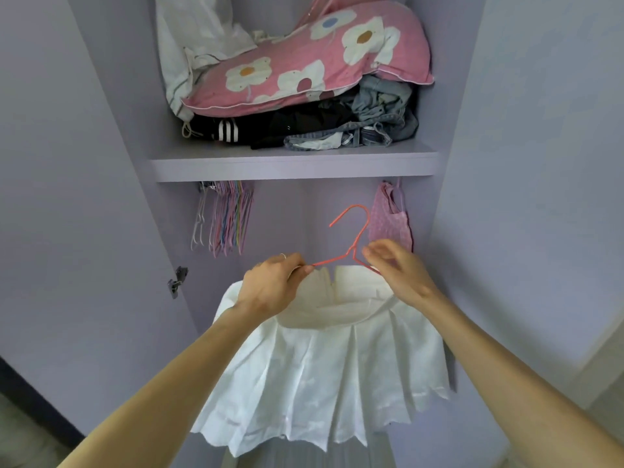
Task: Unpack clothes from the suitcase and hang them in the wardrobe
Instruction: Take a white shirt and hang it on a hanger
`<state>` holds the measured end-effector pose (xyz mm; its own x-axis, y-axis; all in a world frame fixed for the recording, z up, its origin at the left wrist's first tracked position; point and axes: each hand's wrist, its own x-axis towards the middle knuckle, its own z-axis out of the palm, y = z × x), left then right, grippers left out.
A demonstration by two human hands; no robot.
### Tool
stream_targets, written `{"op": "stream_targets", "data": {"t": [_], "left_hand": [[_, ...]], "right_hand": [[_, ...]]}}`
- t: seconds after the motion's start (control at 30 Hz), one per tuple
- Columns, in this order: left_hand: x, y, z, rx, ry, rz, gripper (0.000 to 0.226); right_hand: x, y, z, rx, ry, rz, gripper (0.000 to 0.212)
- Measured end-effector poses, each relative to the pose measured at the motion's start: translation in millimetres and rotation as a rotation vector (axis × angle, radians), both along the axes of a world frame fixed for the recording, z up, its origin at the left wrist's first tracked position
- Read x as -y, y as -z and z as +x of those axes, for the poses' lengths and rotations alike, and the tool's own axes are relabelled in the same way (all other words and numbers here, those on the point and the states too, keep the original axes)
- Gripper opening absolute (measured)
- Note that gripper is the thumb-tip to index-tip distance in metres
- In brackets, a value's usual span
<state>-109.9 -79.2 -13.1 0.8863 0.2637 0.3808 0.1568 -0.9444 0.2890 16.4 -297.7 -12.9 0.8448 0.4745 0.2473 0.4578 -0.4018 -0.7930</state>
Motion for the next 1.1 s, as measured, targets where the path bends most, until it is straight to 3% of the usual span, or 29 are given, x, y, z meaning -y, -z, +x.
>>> {"op": "stream_targets", "data": {"t": [0.07, 0.13, 0.2, 0.27, 0.33, 0.43, 0.57, 0.67, 0.9, 1.03, 1.1], "left_hand": [[-13.6, -0.2, -0.9, 0.018, -0.041, -0.033, 0.032], [-26.7, 5.8, -1.9, -0.004, -0.048, -0.083, 0.028], [-28.4, 8.3, -3.3, -0.003, -0.035, -0.101, 0.023], [-14.4, 5.0, -0.4, -0.035, 0.001, -0.066, 0.037], [4.9, -2.9, 6.0, -0.063, -0.003, -0.082, 0.038], [22.0, -15.3, 15.3, -0.074, -0.048, -0.328, 0.04], [18.8, -14.1, 18.4, -0.142, -0.004, -0.337, 0.033], [15.3, -7.0, 17.6, -0.09, -0.002, -0.396, 0.037], [16.1, -6.8, 21.4, -0.011, -0.004, -0.413, 0.039], [19.3, -3.7, 27.1, -0.1, 0.002, -0.397, 0.043], [22.8, 0.5, 32.4, -0.117, 0.002, -0.408, 0.045]], "right_hand": [[16.3, 16.3, 6.4, 0.082, 0.121, -0.24, 0.046], [23.4, 35.8, 7.3, 0.101, 0.083, -0.322, 0.044], [17.4, 48.4, -3.3, 0.165, 0.046, -0.22, 0.04], [5.9, 53.3, -16.0, 0.259, 0.043, -0.106, 0.043], [-4.3, 55.6, -26.1, 0.316, 0.06, -0.045, 0.042], [-7.2, 64.8, -30.0, 0.224, 0.068, 0.04, 0.04], [6.6, 71.0, -21.1, 0.059, 0.073, -0.279, 0.039], [13.4, 72.5, -16.4, -0.07, -0.094, -0.26, 0.03], [18.0, 66.8, -15.5, 0.101, -0.154, -0.31, 0.024], [20.9, 61.1, -11.8, 0.078, -0.176, -0.394, 0.028], [24.1, 58.1, -10.8, 0.005, -0.188, -0.328, 0.026]]}}
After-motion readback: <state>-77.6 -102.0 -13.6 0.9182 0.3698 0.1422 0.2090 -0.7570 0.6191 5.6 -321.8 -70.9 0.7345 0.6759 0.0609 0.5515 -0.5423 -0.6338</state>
